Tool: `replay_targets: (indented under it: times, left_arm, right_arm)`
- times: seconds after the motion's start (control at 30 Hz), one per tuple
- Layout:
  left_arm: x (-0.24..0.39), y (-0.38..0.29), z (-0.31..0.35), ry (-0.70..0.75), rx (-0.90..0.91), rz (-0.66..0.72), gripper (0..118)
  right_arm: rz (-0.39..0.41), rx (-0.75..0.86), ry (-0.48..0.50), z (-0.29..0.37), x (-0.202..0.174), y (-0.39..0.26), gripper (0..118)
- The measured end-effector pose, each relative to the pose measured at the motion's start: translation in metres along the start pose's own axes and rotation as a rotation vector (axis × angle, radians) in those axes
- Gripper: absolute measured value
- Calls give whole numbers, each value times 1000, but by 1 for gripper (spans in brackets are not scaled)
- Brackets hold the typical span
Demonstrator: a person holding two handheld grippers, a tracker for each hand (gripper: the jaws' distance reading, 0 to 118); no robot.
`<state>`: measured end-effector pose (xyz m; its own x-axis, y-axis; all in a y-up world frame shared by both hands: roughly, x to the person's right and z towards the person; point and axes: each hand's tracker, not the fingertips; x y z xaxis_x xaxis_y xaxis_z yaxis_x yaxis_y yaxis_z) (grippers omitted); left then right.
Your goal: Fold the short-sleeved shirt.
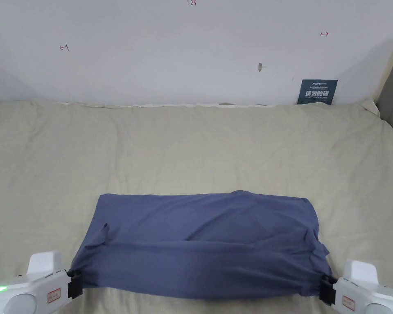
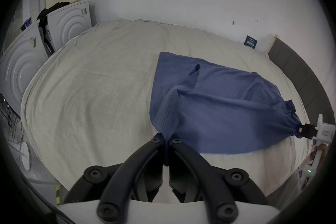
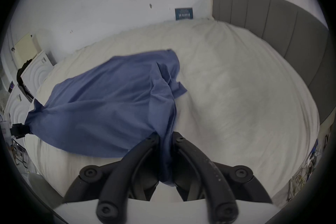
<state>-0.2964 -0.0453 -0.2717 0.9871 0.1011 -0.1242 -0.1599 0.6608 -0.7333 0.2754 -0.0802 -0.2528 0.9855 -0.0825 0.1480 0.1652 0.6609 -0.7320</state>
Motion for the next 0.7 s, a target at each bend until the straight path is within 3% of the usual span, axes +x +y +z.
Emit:
replay_targets:
  times: [0.1,0.27,0.5,0.57,0.63,0.7]
  left_arm:
    - [-11,-10,15,4,0,36,5]
    - [-28,-50,32,3,-53,63,5]
    - [-37,-107,15,47,-221,87,5]
    - [-35,-105,16,53,-187,101,5]
    - [-33,-99,12,71,-199,101,19]
    - [-29,-92,16,92,-203,72,65]
  right_arm:
    - [41,30,-5,25,6,-11,14]
    - [40,11,3,58,10,-54,15]
    - [-58,-148,-10,45,16,-116,15]
    - [-106,-90,-7,50,16,-116,15]
    - [-96,-111,-9,55,13,-109,16]
    - [-92,-109,-11,62,10,-99,22]
